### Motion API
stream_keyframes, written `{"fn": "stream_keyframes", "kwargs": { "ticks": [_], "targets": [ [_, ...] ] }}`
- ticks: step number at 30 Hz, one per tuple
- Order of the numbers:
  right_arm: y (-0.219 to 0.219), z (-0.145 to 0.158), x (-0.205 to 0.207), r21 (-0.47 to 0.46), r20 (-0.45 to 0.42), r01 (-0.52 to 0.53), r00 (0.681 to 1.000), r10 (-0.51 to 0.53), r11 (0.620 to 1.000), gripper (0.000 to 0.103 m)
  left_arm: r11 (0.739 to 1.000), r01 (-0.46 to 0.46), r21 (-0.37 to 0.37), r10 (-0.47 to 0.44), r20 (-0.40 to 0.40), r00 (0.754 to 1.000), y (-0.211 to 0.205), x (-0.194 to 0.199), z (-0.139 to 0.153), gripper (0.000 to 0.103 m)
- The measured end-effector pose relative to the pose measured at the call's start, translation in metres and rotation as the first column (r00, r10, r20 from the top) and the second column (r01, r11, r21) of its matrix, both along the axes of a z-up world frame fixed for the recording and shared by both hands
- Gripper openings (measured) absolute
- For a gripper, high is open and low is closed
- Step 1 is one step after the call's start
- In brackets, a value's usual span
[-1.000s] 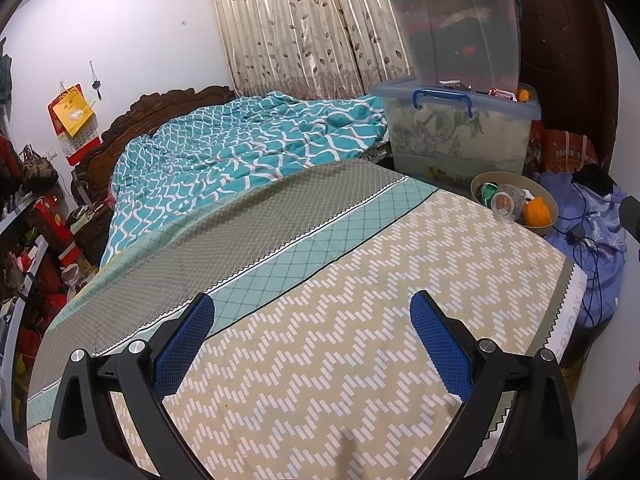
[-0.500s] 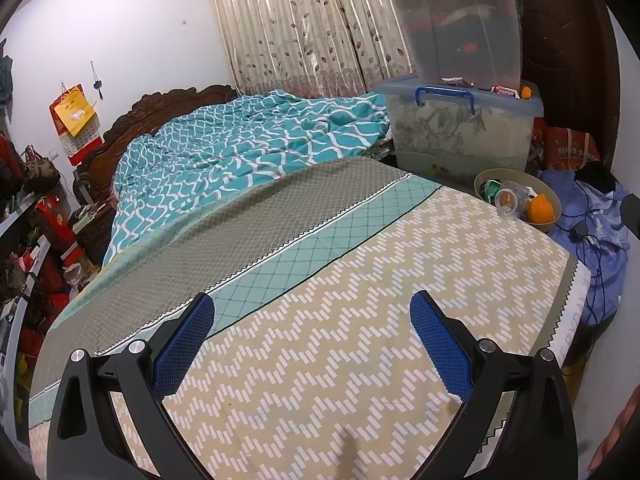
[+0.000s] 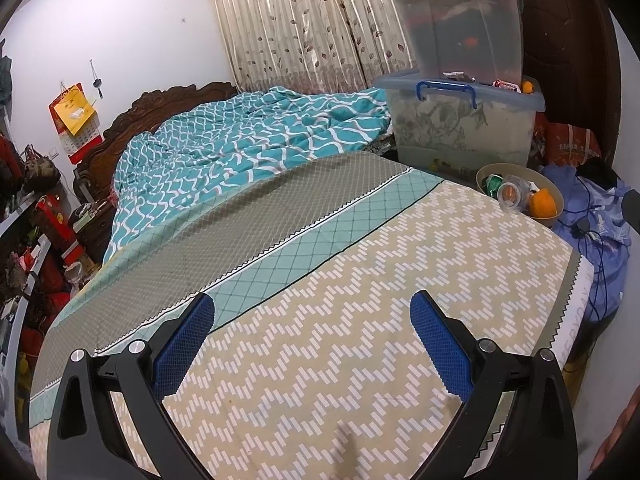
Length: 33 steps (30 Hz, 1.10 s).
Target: Collect trash
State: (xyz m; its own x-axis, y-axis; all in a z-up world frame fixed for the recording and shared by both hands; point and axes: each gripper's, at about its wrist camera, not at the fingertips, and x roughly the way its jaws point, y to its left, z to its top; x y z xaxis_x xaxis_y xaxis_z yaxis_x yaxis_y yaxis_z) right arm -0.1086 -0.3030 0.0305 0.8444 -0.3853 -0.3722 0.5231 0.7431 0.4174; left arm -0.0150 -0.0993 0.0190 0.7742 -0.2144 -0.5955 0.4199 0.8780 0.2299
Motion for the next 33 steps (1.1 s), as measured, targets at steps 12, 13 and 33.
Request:
{"fn": "stream_keyframes", "kwargs": {
  "ticks": [12, 13, 33],
  "targets": [
    [0.001, -0.0006, 0.0, 0.001, 0.0, 0.0, 1.0, 0.0, 1.0, 0.1, 1.0, 0.003, 0.003, -0.003, -0.008, 1.0, -0.0006, 0.0022, -0.0031, 0.094],
    [0.0015, -0.0008, 0.0001, 0.0, 0.0, 0.0, 1.0, 0.0, 1.0, 0.1, 1.0, 0.004, 0.004, -0.004, -0.009, 1.0, 0.0, 0.0022, -0.0035, 0.094],
    [0.0004, -0.0015, 0.0007, 0.003, -0.001, 0.0, 1.0, 0.0, 1.0, 0.1, 1.0, 0.008, 0.008, -0.008, -0.013, 1.0, -0.0025, 0.0015, -0.0057, 0.095]
  ]
}}
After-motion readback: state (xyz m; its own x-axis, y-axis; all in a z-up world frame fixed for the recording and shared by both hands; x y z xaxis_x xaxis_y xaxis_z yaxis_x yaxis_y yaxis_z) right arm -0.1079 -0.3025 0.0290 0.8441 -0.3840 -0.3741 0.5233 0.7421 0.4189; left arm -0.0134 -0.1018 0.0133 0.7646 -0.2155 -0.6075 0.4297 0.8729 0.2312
